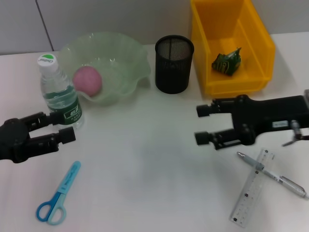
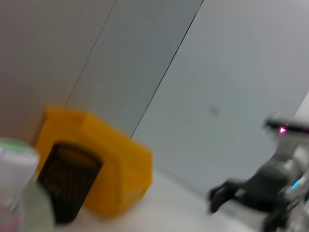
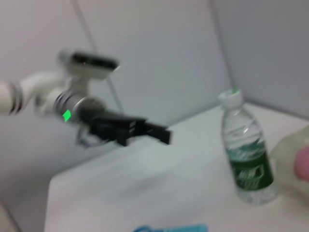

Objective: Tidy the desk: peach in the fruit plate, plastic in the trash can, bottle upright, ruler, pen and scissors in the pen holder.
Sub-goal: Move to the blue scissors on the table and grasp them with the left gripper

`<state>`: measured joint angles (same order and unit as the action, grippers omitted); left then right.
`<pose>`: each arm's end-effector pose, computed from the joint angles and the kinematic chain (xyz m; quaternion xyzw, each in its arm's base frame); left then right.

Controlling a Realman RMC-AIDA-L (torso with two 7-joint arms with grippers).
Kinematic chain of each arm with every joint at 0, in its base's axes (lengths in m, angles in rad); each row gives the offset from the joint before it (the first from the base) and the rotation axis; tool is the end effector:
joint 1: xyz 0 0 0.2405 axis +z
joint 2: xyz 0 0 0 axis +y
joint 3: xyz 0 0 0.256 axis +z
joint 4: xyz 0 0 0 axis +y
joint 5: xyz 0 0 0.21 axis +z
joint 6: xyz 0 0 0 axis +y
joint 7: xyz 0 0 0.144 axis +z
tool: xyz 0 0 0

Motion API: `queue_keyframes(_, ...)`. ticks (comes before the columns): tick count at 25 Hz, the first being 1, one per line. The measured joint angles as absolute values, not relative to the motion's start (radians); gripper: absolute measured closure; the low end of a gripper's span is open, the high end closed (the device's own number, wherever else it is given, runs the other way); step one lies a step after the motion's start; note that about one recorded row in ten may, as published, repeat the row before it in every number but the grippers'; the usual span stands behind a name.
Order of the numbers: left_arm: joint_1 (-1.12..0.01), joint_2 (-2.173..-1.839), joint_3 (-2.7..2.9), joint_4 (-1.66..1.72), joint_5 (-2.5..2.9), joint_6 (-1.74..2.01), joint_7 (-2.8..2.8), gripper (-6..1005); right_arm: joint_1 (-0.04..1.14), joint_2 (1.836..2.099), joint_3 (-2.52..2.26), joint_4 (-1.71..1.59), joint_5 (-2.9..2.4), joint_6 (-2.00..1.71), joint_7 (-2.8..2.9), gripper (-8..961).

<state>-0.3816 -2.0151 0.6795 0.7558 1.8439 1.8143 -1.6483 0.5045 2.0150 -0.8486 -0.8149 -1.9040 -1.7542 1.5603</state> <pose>-0.2774 0.2869 0.0533 -0.8917 -0.3095 -0.3219 0.0734 0.2365 0.3190 0.0320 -0.9528 0.1893 0.2345 0.0373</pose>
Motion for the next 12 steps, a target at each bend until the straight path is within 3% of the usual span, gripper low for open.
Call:
queue_keyframes(7,-0.425,-2.031,0.702,1.097,2.145,1.802,-2.008,163,0.504,2.021,-0.847,-0.9,-2.014,-1.783,1.557,121)
queue_keyframes(12,-0.46,-2.016,0.802,1.264,2.328,1.828,-2.255,164,0.516,2.024,-0.857,-0.88,-2.033,-1.744,1.537,121)
